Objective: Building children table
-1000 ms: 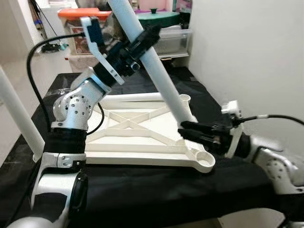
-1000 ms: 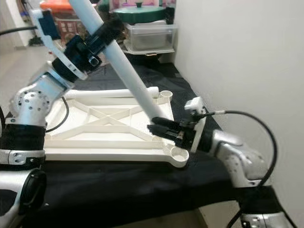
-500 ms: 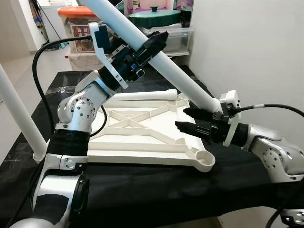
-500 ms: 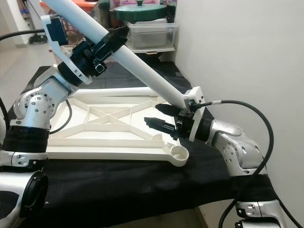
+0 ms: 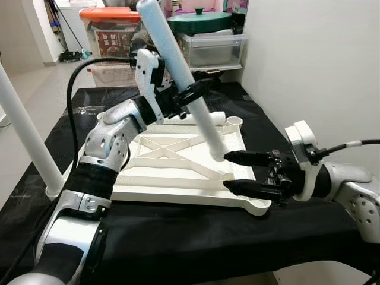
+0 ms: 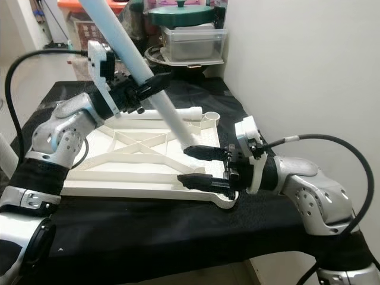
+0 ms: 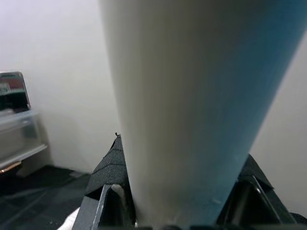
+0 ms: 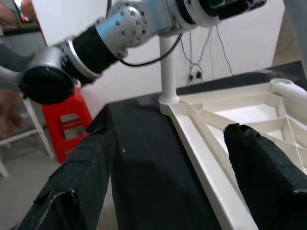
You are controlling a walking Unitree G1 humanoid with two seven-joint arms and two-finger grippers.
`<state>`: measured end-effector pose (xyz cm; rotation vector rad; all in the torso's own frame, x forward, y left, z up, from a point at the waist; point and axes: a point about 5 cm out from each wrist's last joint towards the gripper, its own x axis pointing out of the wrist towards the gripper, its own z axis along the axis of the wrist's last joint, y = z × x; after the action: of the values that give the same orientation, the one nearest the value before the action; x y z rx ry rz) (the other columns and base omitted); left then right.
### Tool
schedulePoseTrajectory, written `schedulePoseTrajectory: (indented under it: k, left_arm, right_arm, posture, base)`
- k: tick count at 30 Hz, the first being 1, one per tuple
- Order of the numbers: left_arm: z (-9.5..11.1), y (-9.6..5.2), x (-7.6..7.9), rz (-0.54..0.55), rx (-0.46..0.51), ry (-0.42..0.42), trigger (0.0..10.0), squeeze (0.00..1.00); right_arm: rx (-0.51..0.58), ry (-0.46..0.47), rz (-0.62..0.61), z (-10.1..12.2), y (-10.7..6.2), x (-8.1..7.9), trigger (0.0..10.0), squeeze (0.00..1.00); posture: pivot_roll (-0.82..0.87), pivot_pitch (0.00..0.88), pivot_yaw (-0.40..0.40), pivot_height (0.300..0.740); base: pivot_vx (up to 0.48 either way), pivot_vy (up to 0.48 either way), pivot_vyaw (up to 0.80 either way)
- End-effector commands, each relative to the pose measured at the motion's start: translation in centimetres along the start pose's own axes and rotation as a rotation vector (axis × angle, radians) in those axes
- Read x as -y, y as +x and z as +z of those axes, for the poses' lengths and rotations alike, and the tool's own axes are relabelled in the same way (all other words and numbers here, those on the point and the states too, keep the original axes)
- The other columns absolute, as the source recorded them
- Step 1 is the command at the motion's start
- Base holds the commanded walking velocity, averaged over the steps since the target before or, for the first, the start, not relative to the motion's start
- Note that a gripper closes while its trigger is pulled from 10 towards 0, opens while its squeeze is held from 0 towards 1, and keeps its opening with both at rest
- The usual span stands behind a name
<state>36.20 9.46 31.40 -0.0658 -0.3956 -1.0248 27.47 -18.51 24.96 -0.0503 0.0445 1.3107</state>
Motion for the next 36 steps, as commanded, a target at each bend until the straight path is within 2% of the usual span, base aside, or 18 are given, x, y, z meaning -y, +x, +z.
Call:
schedulePoseTrajectory:
  k: [1,2,6,9,13,17,25,28,30,34,36]
  left_arm:
    - [0.5,-0.1,0.2,-0.02,0.025,0.003,10.0,0.0]
    - [0.8,0.2,0.6,-0.05,0.047,-0.021,10.0,0.0]
    - [1.3,0.6,1.0,-0.079,0.078,-0.053,10.0,0.0]
    - [2.2,1.1,1.9,-0.194,0.12,-0.135,10.0,0.0]
    - [2.3,1.2,2.4,-0.275,0.099,-0.136,10.0,0.0]
    - [1.8,0.8,3.0,-0.345,0.045,-0.096,10.0,0.0]
    - [0.6,0.3,2.7,-0.326,-0.014,-0.069,10.0,0.0]
    - [-0.4,0.1,2.2,-0.291,-0.077,-0.001,10.0,0.0]
    - [-0.6,0.0,2.1,-0.283,-0.09,0.008,10.0,0.0]
    - [-0.7,0.0,1.9,-0.271,-0.096,0.016,10.0,0.0]
    - [-0.5,0.3,1.9,-0.26,-0.066,-0.006,10.0,0.0]
  right_arm:
    - [-0.032,-0.012,-0.056,-0.4,-0.2,0.7,10.0,0.0]
    - [-0.06,-0.027,-0.143,-0.8,-0.2,1.9,10.0,0.0]
    - [-0.085,-0.031,-0.198,-1.2,0.2,2.6,10.0,0.0]
    - [-0.089,-0.039,-0.226,-1.4,0.9,3.0,10.0,0.0]
    - [-0.09,-0.043,-0.232,-1.3,1.1,3.1,10.0,0.0]
    - [-0.083,-0.064,-0.222,-0.7,0.9,3.0,10.0,0.0]
    - [-0.068,-0.072,-0.161,0.4,-0.2,2.4,10.0,0.0]
    - [-0.141,-0.081,-0.16,-0.1,-1.2,2.5,10.0,0.0]
    - [-0.16,-0.084,-0.169,-0.3,-1.4,2.6,10.0,0.0]
    - [-0.163,-0.088,-0.192,-0.4,-1.8,2.9,10.0,0.0]
    - [-0.153,-0.1,-0.208,-0.5,-1.4,3.2,10.0,0.0]
  posture:
    - [0.01,0.0,-0.005,0.74]
    - [0.02,0.0,-0.005,0.74]
    - [0.02,0.0,-0.005,0.74]
    - [0.02,0.0,-0.008,0.74]
    - [0.02,0.0,-0.008,0.74]
    - [0.02,0.0,-0.005,0.74]
    - [0.02,0.0,-0.003,0.74]
    - [0.02,0.0,-0.001,0.74]
    - [0.02,0.0,-0.001,0.74]
    - [0.02,0.0,-0.001,0.74]
    - [0.02,0.0,0.001,0.74]
  base:
    - [0.0,0.0,0.0]
    - [0.0,0.0,0.0]
    - [0.0,0.0,0.0]
    - [0.0,0.0,0.0]
    - [0.0,0.0,0.0]
    - [0.0,0.0,0.0]
    - [0.0,0.0,0.0]
    - [0.0,0.0,0.0]
    - [0.0,0.0,0.0]
    - [0.0,0.0,0.0]
    - [0.0,0.0,0.0]
